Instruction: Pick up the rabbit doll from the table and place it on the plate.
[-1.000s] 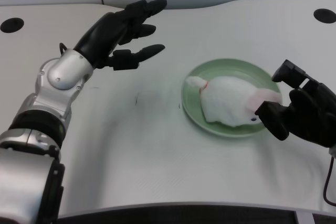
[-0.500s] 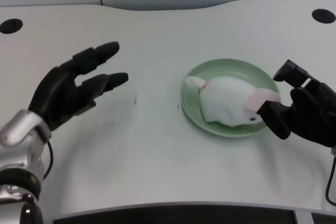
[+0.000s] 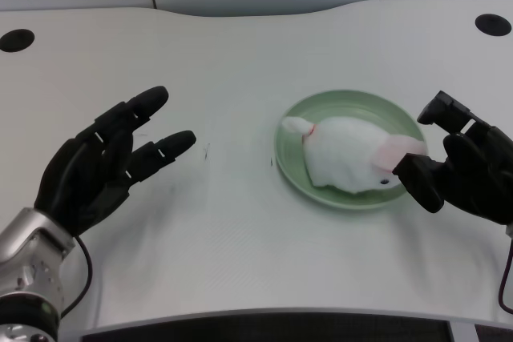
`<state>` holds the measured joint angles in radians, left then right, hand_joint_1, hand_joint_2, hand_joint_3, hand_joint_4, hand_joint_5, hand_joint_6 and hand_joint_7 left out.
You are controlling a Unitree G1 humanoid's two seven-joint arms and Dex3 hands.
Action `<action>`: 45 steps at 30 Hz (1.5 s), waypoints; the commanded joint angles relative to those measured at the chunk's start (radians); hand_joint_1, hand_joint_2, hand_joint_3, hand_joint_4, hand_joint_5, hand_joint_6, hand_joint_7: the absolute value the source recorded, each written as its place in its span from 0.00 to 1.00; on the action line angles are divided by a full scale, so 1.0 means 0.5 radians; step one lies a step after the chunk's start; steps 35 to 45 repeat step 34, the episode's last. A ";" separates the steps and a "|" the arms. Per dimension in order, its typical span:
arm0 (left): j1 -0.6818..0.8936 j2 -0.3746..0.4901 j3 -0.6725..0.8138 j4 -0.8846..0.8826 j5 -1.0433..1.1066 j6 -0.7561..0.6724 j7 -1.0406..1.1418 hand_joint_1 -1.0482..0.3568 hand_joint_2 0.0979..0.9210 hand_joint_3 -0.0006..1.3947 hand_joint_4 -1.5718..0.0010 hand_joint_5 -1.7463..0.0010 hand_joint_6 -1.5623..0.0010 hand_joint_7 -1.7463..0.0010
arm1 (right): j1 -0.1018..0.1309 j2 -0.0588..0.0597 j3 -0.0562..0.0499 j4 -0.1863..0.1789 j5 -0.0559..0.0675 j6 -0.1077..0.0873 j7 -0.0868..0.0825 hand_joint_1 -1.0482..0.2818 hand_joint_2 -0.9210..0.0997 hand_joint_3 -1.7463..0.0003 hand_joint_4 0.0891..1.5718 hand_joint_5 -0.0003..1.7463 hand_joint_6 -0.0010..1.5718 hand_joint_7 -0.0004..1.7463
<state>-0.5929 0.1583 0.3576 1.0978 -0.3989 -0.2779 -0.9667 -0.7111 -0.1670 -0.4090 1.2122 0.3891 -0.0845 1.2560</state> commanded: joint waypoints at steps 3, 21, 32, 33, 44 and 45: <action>0.010 0.058 0.046 0.067 -0.055 0.214 -0.066 0.17 1.00 0.46 0.69 0.93 0.76 0.99 | 0.016 -0.042 -0.001 0.017 0.002 -0.011 -0.008 0.35 0.00 0.95 0.64 1.00 0.51 1.00; -0.080 0.139 0.061 0.209 -0.038 0.411 -0.240 0.15 1.00 0.42 0.64 0.93 0.75 1.00 | 0.012 -0.042 0.005 0.028 -0.004 0.019 -0.044 0.37 0.00 0.95 0.65 1.00 0.51 1.00; -0.097 0.141 0.107 0.212 -0.038 0.480 -0.264 0.16 1.00 0.42 0.64 0.95 0.75 1.00 | 0.010 -0.043 0.006 0.026 -0.005 0.010 -0.043 0.37 0.00 0.95 0.65 1.00 0.51 1.00; -0.096 0.141 0.108 0.211 -0.038 0.482 -0.268 0.16 1.00 0.42 0.64 0.95 0.75 1.00 | 0.010 -0.044 0.006 0.026 -0.004 0.016 -0.038 0.37 0.00 0.95 0.65 1.00 0.51 1.00; -0.094 0.141 0.109 0.209 -0.036 0.482 -0.267 0.16 1.00 0.42 0.64 0.95 0.75 1.00 | 0.011 -0.044 0.008 0.025 -0.006 0.015 -0.036 0.37 0.00 0.95 0.65 1.00 0.51 1.00; -0.094 0.141 0.109 0.209 -0.036 0.482 -0.267 0.16 1.00 0.42 0.64 0.95 0.75 1.00 | 0.011 -0.044 0.008 0.025 -0.006 0.015 -0.036 0.37 0.00 0.95 0.65 1.00 0.51 1.00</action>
